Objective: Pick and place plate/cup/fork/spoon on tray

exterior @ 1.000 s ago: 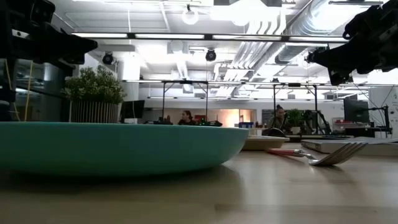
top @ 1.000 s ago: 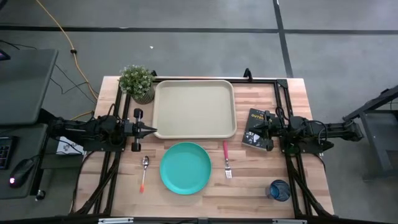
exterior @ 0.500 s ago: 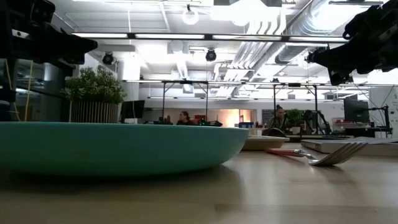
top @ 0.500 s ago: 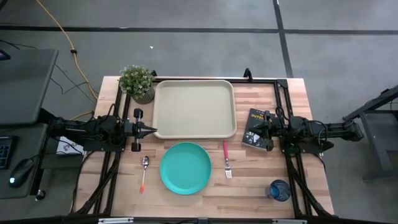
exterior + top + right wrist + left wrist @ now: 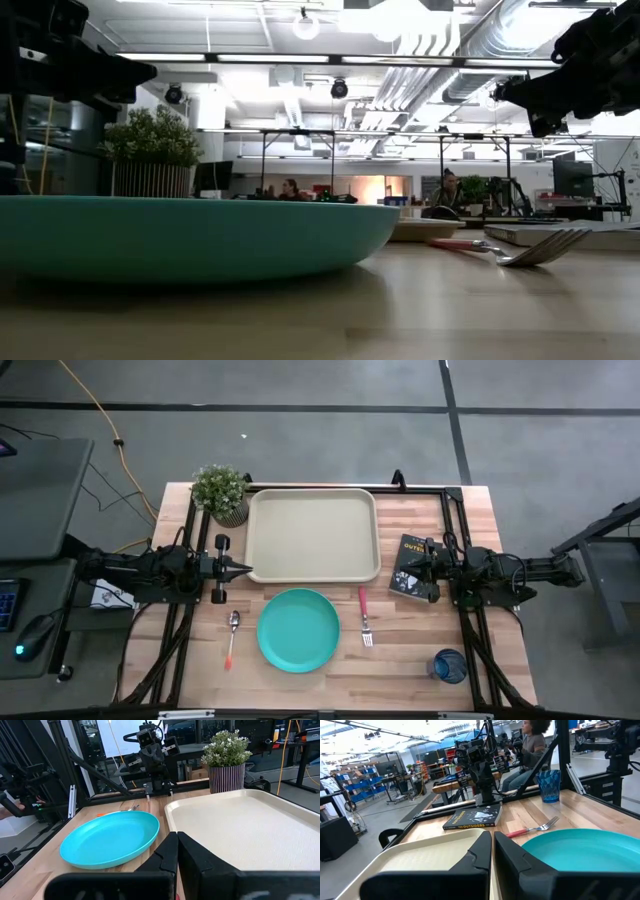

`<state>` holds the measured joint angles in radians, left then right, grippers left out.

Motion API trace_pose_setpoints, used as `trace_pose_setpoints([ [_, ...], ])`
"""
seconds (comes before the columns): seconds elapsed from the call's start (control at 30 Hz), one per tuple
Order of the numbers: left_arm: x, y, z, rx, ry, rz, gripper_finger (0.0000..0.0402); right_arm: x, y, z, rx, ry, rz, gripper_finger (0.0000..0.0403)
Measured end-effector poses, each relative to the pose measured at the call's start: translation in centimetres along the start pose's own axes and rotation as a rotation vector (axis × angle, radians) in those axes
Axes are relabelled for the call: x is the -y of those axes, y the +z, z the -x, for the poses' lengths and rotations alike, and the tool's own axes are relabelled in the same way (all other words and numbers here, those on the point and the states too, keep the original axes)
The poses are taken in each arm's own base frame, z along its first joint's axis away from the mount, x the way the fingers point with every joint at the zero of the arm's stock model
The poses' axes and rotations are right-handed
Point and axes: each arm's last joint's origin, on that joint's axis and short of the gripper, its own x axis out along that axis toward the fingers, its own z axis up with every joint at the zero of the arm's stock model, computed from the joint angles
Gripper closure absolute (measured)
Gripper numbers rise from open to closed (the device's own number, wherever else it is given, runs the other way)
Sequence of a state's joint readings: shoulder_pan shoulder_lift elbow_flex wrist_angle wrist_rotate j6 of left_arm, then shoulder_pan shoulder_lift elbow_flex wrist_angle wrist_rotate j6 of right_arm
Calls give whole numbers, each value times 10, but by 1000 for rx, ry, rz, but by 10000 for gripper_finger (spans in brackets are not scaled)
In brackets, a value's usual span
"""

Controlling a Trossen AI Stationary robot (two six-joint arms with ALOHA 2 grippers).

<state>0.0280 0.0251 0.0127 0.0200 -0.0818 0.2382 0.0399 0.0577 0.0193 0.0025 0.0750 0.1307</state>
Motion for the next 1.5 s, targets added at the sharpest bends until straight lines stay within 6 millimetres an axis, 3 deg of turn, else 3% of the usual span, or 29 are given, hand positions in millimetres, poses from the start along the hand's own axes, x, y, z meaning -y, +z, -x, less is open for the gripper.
trace_pose_setpoints([
  [0.73,0,0,0,0,-1,0,398,0,0,0,3,-2,60,402],
  [0.93,0,0,0,0,0,0,398,-2,11,1,115,17,23,402],
  [1.13,0,0,0,0,0,0,398,-2,42,9,460,-16,-106,402],
  [1.27,0,0,0,0,0,0,398,-7,66,13,638,92,-98,388],
  [1.37,0,0,0,0,0,0,398,-14,86,3,526,135,-107,346],
  [1.5,0,0,0,0,-1,0,398,-27,118,-19,188,132,-92,266],
])
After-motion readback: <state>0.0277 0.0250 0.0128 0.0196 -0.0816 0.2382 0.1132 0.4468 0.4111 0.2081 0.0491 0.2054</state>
